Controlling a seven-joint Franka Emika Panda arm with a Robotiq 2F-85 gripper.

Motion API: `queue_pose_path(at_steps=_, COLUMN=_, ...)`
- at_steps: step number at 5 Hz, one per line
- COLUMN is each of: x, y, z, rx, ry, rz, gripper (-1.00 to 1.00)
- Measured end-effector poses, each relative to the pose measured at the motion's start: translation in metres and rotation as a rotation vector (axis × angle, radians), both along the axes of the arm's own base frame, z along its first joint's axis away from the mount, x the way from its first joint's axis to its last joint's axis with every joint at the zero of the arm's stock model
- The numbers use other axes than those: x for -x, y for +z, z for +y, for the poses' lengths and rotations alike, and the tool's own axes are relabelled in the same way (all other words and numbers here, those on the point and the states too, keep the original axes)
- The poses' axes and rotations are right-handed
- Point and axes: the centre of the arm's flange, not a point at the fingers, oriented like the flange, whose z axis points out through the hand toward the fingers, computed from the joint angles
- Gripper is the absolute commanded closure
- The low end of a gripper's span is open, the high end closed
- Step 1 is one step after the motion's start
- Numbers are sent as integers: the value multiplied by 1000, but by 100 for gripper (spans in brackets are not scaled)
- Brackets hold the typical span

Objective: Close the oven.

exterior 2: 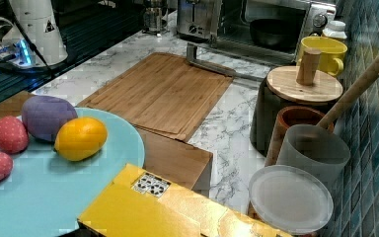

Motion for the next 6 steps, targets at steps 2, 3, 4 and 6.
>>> queue_pose_path(at_steps=2, x=-1, y=-10, z=3, rx=13, ry=12, rz=16, gripper=100)
queue_pose_path(at_steps=3, x=-8, y=-17, z=4, rx=-40, ry=15, rz=-72, gripper=100)
queue_pose_path(at_steps=4, x=-7, y=-33, z=2, rx=-156, ry=107, rz=-131, gripper=100)
queue_pose_path(at_steps=6, x=21, y=-106, z=-34, rx=-441, ry=464, rz=-132, gripper=100)
